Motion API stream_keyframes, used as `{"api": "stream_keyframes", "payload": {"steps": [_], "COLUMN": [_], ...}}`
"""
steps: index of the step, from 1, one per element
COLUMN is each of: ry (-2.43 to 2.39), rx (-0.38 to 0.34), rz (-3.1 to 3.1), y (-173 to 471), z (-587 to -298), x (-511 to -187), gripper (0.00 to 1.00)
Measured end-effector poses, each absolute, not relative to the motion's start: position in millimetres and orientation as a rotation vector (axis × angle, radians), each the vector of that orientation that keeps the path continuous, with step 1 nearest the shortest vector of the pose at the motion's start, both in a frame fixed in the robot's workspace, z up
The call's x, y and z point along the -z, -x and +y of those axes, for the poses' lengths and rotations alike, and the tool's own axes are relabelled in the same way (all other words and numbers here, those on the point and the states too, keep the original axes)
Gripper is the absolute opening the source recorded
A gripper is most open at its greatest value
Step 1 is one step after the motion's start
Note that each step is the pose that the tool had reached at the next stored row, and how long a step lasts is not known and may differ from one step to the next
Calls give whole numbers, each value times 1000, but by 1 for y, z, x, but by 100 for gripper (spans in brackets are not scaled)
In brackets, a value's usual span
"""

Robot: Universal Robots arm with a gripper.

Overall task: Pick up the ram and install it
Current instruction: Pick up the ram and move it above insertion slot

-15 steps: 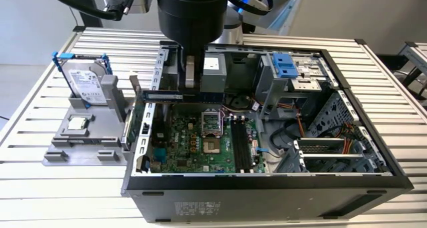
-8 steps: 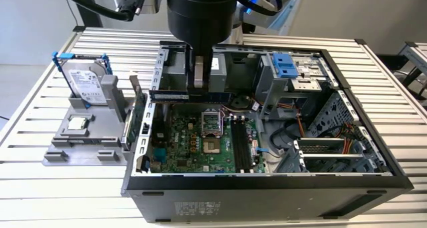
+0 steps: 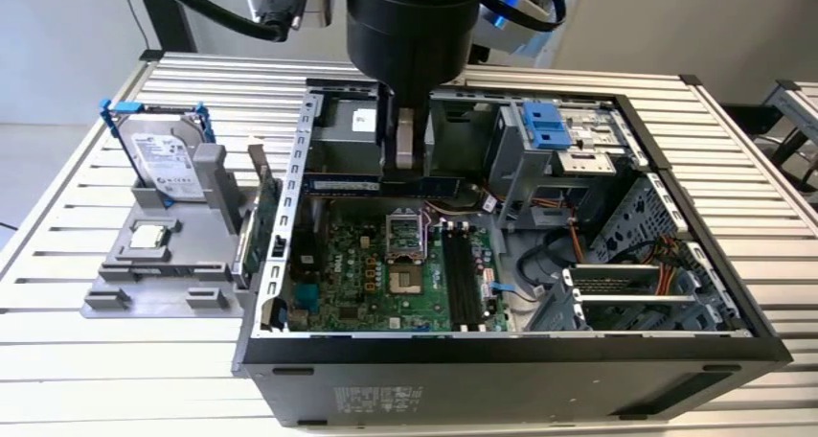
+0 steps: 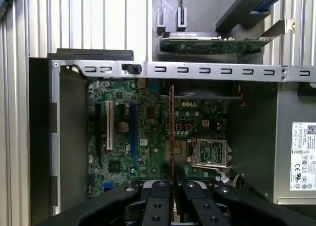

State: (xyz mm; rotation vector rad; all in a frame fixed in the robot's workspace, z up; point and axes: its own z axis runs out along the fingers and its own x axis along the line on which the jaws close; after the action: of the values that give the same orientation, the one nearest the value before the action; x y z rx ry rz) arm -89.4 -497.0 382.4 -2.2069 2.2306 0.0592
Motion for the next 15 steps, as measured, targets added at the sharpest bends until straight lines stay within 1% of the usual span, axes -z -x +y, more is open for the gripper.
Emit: {"api": "stream_keyframes", "payload": {"steps": [15], "ry": [2208], "rx": [-62], "rz": [2232], "y": [55], "z": [-497], "x": [-382], "gripper": [0]}}
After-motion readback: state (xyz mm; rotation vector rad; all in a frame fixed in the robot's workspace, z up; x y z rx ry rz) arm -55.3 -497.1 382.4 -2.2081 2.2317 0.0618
